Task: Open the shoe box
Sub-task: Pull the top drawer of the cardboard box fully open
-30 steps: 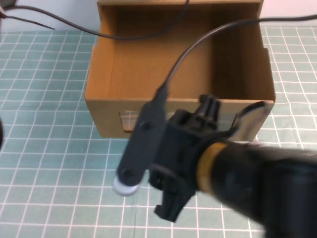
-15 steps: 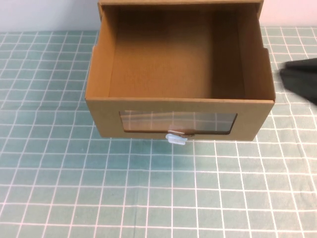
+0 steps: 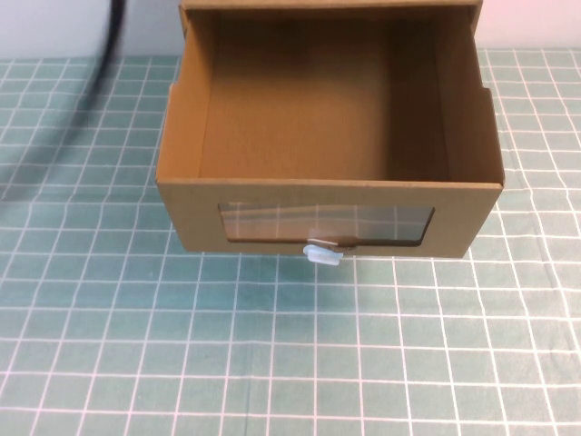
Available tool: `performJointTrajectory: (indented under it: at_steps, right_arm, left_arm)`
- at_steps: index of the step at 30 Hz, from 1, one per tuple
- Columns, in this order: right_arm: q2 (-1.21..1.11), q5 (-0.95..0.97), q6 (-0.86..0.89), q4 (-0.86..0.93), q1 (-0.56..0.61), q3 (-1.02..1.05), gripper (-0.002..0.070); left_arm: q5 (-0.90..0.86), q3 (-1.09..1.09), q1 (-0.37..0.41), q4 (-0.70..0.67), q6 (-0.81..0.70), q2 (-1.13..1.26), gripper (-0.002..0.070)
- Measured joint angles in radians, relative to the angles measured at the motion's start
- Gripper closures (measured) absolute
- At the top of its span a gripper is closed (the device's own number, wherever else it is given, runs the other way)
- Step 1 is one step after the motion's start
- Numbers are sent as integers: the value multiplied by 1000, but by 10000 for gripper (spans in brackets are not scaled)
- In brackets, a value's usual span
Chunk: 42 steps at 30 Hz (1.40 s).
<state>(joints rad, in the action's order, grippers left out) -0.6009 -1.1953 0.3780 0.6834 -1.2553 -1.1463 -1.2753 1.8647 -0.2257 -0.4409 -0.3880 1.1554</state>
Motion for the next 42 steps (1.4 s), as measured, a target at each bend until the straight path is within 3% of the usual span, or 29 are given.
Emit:
performJointTrajectory:
  at_steps: [8, 16, 24, 33, 42]
  right_arm:
    - [4, -56, 0, -4, 0, 0, 689]
    - [4, -58, 0, -5, 0, 0, 689]
    - [4, -58, 0, -9, 0, 0, 689]
    - [4, -59, 0, -29, 0, 0, 689]
    - [4, -59, 0, -33, 0, 0, 689]
  left_arm:
    - [37, -536, 0, 11, -38, -319, 680]
    - [270, -815, 0, -13, 0, -452, 680]
    - [300, -890, 0, -3, 0, -423, 680]
    - [358, -895, 0, 148, 0, -385, 680]
    - [540, -966, 0, 219, 0, -437, 680]
